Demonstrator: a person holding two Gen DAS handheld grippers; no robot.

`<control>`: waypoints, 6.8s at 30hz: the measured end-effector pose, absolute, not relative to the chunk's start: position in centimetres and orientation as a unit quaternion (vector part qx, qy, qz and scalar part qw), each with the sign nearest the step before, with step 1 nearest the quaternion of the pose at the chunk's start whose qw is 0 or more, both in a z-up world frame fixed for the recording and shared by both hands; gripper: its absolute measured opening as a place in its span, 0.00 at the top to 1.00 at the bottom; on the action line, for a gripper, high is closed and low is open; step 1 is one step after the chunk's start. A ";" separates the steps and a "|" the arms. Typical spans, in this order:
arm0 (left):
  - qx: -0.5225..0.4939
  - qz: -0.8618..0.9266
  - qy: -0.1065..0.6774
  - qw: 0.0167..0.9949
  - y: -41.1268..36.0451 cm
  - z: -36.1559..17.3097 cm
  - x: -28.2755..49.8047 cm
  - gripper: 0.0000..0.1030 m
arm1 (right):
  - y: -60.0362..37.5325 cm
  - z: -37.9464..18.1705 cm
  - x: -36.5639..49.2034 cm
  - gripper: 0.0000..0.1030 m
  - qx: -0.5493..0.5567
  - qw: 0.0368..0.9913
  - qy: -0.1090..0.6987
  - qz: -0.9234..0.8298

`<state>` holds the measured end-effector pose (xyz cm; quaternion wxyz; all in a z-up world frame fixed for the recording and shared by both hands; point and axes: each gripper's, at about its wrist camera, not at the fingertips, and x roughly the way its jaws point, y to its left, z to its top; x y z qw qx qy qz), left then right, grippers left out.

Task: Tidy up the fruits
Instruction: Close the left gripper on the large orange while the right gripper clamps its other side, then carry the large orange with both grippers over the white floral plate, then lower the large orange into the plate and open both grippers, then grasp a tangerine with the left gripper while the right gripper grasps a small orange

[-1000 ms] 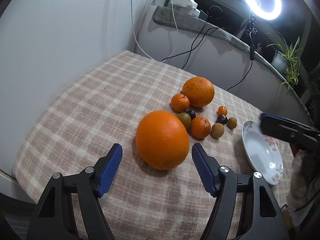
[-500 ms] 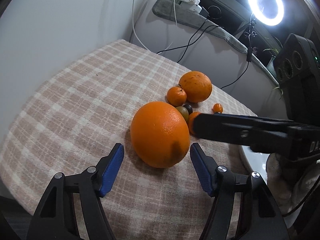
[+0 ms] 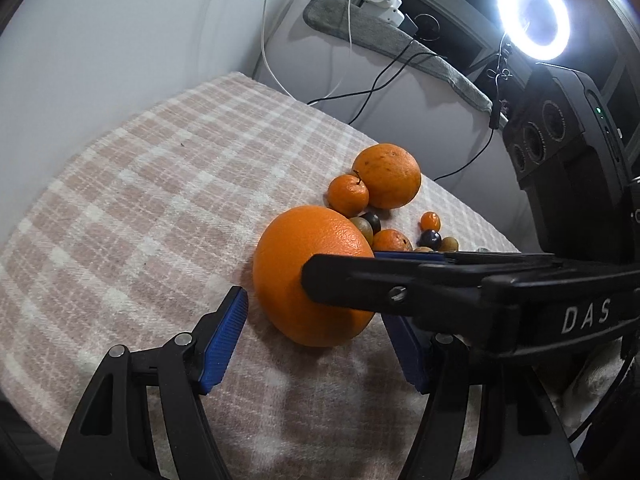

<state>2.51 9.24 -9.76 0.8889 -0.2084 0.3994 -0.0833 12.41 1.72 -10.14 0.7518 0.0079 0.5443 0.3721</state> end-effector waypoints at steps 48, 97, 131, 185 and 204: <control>-0.109 -0.181 0.374 0.903 -2.9 -4.8 1.5 0.35 | -11.0 -5.2 5.3 0.36 0.053 0.822 0.474 0.313; -0.043 -0.230 0.402 0.885 -9.7 -5.8 1.0 0.36 | -21.2 -6.2 3.6 0.28 0.086 0.849 0.478 0.209; -0.089 -0.134 0.375 0.913 2.3 -6.5 3.7 0.60 | -18.3 -3.8 11.7 0.34 -0.004 0.858 0.458 0.233; 0.014 -0.127 0.388 0.913 0.4 -9.0 7.8 0.66 | -12.4 -11.6 21.6 0.75 0.005 0.784 0.568 0.249; -0.055 -0.179 0.369 0.910 -0.4 -6.2 6.7 0.66 | -15.7 -7.3 18.3 0.75 0.016 0.820 0.515 0.251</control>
